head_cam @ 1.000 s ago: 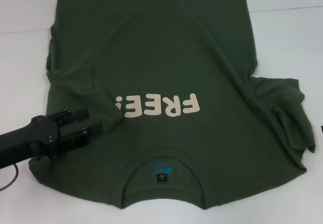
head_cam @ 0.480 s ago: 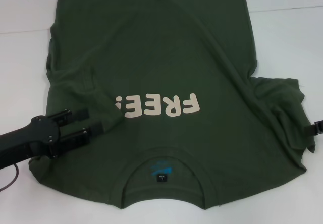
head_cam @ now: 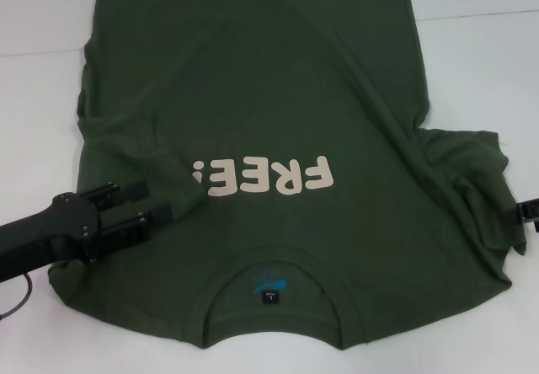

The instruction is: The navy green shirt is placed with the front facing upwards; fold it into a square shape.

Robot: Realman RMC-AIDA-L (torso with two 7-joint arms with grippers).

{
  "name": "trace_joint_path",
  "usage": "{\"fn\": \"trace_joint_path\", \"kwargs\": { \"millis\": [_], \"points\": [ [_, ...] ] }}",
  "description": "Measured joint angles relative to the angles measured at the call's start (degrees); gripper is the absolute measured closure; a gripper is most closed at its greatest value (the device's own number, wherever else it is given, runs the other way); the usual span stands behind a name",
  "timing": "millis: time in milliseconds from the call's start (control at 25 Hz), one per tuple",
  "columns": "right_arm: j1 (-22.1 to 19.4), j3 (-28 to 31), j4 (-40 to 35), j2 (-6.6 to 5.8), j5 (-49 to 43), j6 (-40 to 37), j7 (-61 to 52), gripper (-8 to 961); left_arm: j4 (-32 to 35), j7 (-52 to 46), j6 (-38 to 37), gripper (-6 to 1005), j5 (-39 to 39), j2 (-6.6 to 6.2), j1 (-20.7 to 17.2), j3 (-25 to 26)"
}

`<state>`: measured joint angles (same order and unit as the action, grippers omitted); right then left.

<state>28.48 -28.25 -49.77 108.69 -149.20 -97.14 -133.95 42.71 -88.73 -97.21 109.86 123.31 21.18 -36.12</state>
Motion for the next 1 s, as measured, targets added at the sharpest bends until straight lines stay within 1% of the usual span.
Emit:
{"fn": "trace_joint_path", "kwargs": {
  "millis": [280,640,1000],
  "points": [
    [0.3,-0.8,0.0,0.32,-3.0,2.1,-0.7,95,0.0,-0.2,0.0,279,0.0,0.15,0.1,0.0],
    [0.9,-0.6,0.1,0.43,-2.8,2.7,-1.0,96,0.0,-0.3,0.2,279,0.0,0.27,0.4,0.0],
    [2.0,-0.6,2.5,0.4,-2.8,3.8,-1.1,98,0.0,-0.3,0.2,279,0.0,0.36,0.4,0.0]
  ]
}}
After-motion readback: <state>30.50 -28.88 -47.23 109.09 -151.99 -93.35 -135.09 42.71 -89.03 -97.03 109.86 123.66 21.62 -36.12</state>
